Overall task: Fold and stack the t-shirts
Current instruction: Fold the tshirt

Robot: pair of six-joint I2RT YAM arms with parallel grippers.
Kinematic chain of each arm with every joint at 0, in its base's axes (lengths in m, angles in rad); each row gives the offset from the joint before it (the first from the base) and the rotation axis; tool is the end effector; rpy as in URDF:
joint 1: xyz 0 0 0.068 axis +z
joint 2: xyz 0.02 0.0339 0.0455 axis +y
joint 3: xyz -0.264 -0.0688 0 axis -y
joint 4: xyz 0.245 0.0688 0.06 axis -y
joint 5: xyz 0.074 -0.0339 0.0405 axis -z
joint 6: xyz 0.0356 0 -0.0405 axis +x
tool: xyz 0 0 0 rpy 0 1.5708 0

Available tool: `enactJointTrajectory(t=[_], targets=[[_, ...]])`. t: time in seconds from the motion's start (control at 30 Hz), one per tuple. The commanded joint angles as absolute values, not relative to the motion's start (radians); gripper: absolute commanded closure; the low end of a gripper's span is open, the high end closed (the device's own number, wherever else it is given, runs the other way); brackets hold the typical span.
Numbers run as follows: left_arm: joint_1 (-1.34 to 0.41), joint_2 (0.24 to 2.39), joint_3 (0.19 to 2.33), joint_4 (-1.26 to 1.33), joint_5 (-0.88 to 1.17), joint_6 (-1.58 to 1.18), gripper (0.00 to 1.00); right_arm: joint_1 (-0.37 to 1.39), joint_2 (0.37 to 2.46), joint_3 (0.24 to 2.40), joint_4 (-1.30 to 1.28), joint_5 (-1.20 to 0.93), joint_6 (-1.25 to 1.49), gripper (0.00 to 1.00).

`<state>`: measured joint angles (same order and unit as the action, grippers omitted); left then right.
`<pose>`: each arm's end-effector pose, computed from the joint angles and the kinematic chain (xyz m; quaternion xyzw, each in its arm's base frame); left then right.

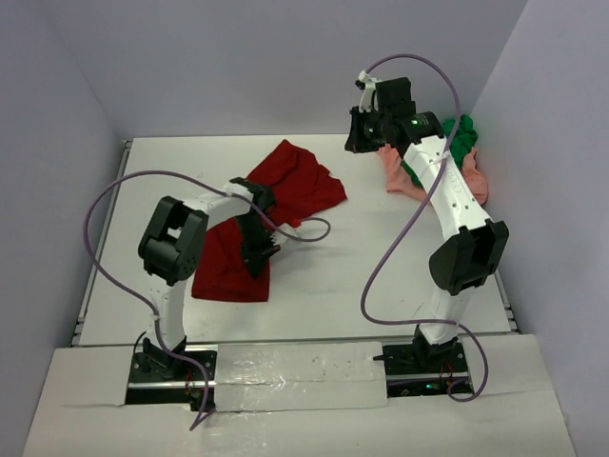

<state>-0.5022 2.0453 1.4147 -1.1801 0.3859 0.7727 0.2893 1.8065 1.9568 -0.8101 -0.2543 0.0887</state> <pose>0.2990 -0.1795 0.1484 -0.5615 -0.7967 0.2045 0.0907 0.3814 0.1229 0.3997 -0.1447 0.8807 0.1938 0.4072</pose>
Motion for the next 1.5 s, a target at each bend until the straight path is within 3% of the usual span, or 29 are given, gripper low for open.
enactJointTrajectory(t=[0.0,0.27,0.4,0.6,0.77,1.07,1.3,1.47], targets=[[-0.607,2.077,1.538,-1.293,0.578,0.796,1.0,0.275,1.733,2.005,-0.824,-0.273,0.092,1.0],[-0.801,2.18,1.848,-1.371,0.776,0.755,1.0,0.271,1.749,2.008,-0.824,-0.282,0.1,1.0],[-0.789,2.132,1.894,-1.271,0.787,0.656,1.0,0.272,1.75,1.962,-0.813,-0.29,0.094,1.0],[-0.647,1.91,1.682,-0.672,0.559,0.314,1.0,0.272,1.735,1.876,-0.772,-0.304,0.089,1.0],[-0.608,1.832,1.445,-0.247,0.233,0.239,1.0,0.27,1.729,1.839,-0.747,-0.328,0.097,1.0],[-0.54,2.121,1.656,-0.106,0.238,0.181,1.0,0.272,1.717,1.809,-0.736,-0.345,0.095,1.0],[-0.494,2.404,2.026,-0.235,0.175,0.153,1.0,0.267,1.674,1.775,-0.739,-0.313,0.077,1.0],[-0.469,2.46,2.037,-0.11,0.149,0.153,1.0,0.264,1.654,1.764,-0.738,-0.322,0.084,1.0]])
